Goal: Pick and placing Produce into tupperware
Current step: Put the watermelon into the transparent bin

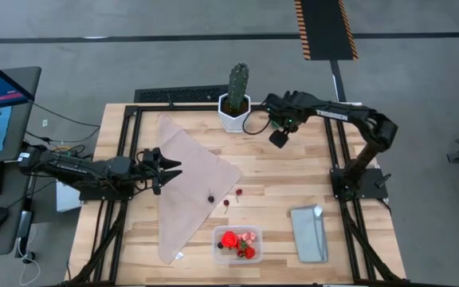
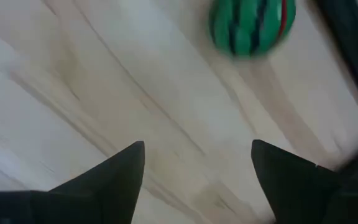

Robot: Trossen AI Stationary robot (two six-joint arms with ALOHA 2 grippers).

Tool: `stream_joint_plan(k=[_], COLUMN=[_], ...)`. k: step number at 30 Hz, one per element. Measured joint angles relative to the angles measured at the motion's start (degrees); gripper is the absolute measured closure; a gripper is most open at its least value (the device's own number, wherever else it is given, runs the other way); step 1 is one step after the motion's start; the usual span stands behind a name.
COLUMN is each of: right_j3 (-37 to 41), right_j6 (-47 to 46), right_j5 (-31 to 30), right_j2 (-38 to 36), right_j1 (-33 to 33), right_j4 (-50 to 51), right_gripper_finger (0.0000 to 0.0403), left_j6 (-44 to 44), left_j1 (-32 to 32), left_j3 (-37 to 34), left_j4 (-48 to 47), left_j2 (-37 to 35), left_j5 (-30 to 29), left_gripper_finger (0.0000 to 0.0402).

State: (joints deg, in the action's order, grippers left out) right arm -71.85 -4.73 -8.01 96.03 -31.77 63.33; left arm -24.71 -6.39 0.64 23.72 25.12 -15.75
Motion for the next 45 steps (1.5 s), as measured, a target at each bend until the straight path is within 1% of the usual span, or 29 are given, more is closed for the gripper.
stream_joint_plan(k=[3, 6, 10, 11, 15, 17, 19, 21, 23, 25, 27, 29, 31, 34, 36, 37, 39, 42, 45], right_j3=[0.0, -0.01, 0.0, -0.02, -0.08, -0.07, -0.07, -0.07, -0.07, -0.07, -0.07, -0.07, -0.08, -0.07, -0.07, -0.07, -0.07, -0.07, -0.07], right_j6=[-0.13, -1.98, -3.65, -3.35, -0.29, 2.99, 3.83, 4.19, 4.65, 5.57, 6.49, 7.06, 8.99, 7.55, 7.22, 5.0, 2.9, 5.41, 5.52], right_j5=[1.78, 1.13, -6.11, -7.05, -6.43, -4.82, -3.67, -4.6, -6.43, -8.26, -10.91, -14.31, -17.61, -23.12, -24.14, -23.37, -19.91, -8.77, -1.37], right_j2=[2.02, 2.73, 1.41, 0.55, -2.77, -4.02, -4.78, -4.83, -4.83, -4.81, -4.81, -4.81, -4.81, -5.05, -5.12, -5.1, -5.09, -5.09, -5.7], right_j1=[0.58, 1.22, 2.54, 3.1, 5.65, 7.03, 8.57, 9.96, 11.23, 12.59, 14.19, 15.44, 15.77, 15.5, 15.4, 15.32, 15.28, 12.4, 7.36], right_j4=[1.75, 2.22, 0.18, -0.97, -5.38, -5.76, -6.89, -7.19, -7.23, -7.58, -9.14, -9.79, -11.07, -9.87, -10.19, -9.78, -8.04, -7.27, -6.96], right_gripper_finger=[0.0071, 0.0066, 0.0065, 0.0065, 0.0065, 0.0065, 0.0064, 0.0062, 0.0054, 0.0037, 0.0014, 0.0009, 0.0022, 0.0046, 0.0059, 0.0064, 0.0072, 0.0077, 0.0077], left_j6=[0.0, 0.02, 0.07, 0.09, 0.11, 0.09, 0.09, 0.09, 0.05, -0.08, -0.15, -0.24, -0.36, -0.42, -0.35, -0.35, -0.34, -0.33, -0.31], left_j1=[0.0, 0.0, 0.0, 0.0, 0.0, 0.0, 0.0, 0.0, 0.0, 0.0, 0.0, 0.0, 0.0, 0.0, 0.0, 0.0, 0.0, 0.0, 0.0], left_j3=[0.0, 0.0, 0.0, -0.01, 0.0, -0.01, -0.02, 0.0, -0.02, 0.0, 0.0, 0.0, -0.02, -0.01, 0.0, 0.0, 0.0, 0.0, 0.0], left_j4=[0.03, 0.03, 0.03, 0.03, 0.03, 0.03, 0.03, 0.03, 0.04, 0.05, 0.05, 0.05, 0.05, 0.03, 0.03, 0.01, 0.03, 0.2, 0.2], left_j2=[0.01, 0.01, -0.01, 0.01, 0.01, 0.01, 0.01, 0.01, 0.01, 0.01, 0.01, 0.01, 0.01, 0.01, 0.01, 0.01, 0.01, 0.01, 0.0], left_j5=[-0.02, -0.04, -0.04, -0.05, -0.04, -0.07, 0.01, 0.13, 0.17, 0.35, 0.39, 0.39, 0.39, 0.42, 0.42, 0.4, 0.19, 0.04, 0.02], left_gripper_finger=[0.0219, 0.0219, 0.0219, 0.0219, 0.0219, 0.0219, 0.0219, 0.0219, 0.0219, 0.0219, 0.0219, 0.0219, 0.0219, 0.0219, 0.0219, 0.0219, 0.0219, 0.0219, 0.0219])
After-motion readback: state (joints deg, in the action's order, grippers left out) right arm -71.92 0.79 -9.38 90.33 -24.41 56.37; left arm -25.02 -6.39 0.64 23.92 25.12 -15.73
